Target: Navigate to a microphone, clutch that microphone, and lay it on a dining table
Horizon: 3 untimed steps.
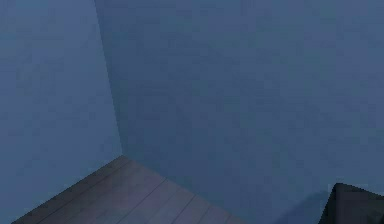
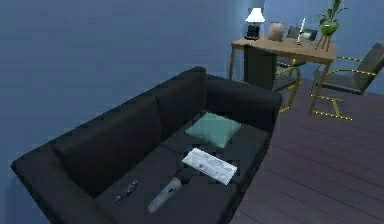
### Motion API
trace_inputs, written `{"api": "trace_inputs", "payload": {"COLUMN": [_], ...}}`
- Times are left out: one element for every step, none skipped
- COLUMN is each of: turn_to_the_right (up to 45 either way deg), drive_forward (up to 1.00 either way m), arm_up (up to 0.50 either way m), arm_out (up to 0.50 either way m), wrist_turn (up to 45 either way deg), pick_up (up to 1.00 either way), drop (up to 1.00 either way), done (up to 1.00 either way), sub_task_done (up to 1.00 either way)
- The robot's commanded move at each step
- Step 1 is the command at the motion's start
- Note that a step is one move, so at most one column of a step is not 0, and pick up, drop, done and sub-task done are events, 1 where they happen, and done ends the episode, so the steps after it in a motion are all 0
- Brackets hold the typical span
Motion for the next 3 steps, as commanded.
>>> {"api": "trace_inputs", "payload": {"turn_to_the_right": [0.0,0.0,0.0], "drive_forward": [0.00,0.00,0.00], "arm_up": [0.02,0.00,0.00], "arm_out": [0.00,0.40,0.00], "wrist_turn": [0.0,0.0,45.0], "pick_up": [0.00,0.00,0.00], "drop": [0.00,0.00,0.00], "done": [0.00,0.00,0.00], "sub_task_done": [0.00,0.00,0.00]}}
